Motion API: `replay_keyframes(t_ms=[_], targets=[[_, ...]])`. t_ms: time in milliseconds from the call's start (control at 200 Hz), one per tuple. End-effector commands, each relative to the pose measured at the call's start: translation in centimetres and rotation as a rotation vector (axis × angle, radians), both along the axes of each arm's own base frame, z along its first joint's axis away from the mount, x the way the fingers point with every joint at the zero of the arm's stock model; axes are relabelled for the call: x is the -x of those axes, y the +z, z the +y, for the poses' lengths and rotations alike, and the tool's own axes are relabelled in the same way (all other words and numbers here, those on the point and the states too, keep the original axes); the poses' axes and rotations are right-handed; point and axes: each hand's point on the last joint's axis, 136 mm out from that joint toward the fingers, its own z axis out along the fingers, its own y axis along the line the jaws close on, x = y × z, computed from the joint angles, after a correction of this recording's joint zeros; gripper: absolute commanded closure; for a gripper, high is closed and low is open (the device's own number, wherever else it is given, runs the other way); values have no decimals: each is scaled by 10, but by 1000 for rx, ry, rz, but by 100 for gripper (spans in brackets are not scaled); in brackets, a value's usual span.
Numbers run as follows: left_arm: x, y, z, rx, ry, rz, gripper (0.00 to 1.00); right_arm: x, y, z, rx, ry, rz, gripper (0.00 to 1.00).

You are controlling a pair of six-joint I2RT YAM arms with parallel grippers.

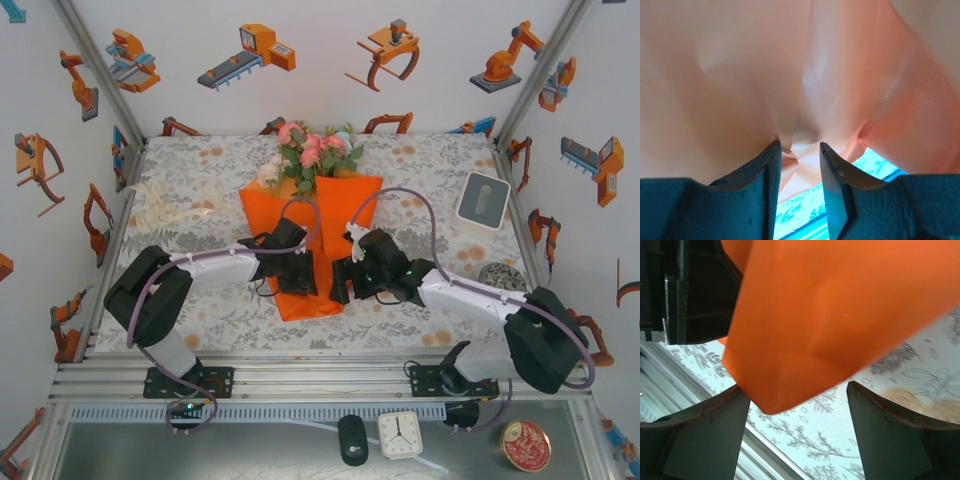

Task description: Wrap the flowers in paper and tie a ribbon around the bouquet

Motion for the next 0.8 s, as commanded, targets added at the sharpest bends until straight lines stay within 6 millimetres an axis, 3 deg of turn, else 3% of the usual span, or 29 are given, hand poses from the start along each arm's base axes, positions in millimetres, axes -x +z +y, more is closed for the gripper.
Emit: replay_keyframes(t_ms=[0,205,315,471,621,791], targets=[[5,-18,12,-29,31,36,61,9,15,31,-108,85,-8,27],[3,-23,15,-8,57,55,60,24,14,48,-163,184,4,28],[-1,-24,18,30,90,77,60,26,6,39,-80,202,-44,30],[-5,-12,9,119,90,78,59,25,-15,23,32,230,-102,37],[-8,-6,11,160,140,101,58,32,-26,34,6,278,-66,42],[-14,13,12,243,216,118,57,36,-41,33,14,282,-43,45]])
